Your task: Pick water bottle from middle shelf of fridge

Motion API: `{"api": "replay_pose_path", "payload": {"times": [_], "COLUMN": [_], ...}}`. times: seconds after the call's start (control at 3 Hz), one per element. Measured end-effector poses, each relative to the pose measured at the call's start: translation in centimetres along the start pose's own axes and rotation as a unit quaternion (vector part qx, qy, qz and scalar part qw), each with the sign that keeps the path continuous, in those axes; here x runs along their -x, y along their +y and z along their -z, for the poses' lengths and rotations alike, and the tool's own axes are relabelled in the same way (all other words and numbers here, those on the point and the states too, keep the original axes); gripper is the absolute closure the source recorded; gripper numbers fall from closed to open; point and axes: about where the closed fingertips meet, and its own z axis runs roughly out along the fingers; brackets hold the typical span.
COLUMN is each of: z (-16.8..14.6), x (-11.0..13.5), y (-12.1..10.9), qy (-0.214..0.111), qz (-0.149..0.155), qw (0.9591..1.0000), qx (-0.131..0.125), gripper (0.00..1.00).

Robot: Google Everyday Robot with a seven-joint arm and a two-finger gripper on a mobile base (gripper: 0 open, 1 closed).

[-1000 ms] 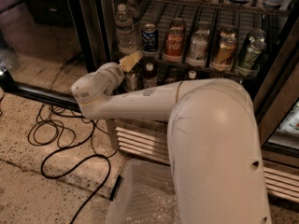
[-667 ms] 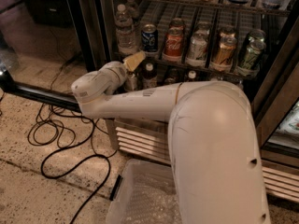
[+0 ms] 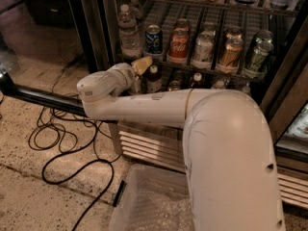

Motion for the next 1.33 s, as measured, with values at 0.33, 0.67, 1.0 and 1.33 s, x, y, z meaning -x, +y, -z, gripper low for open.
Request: {"api": "replay_pose_path", "payload": {"times": [0.33, 0.67, 1.0, 1.33], "z": [0.0, 0.9, 1.5, 1.5], "x": [0.1, 2.0, 4.7, 5.9], "y": [0.8, 3.0, 5.0, 6.0], "qy": [0.0, -0.032, -0.079, -0.106], "qz": [-0.012, -0.021, -0.022, -0.024], "qw": [0.9997, 0.9964, 0.9901, 0.9864], "qx": [0.022, 0.075, 0.114, 0.124], "gripper": [0.31, 0.36, 0.34, 0.39]}}
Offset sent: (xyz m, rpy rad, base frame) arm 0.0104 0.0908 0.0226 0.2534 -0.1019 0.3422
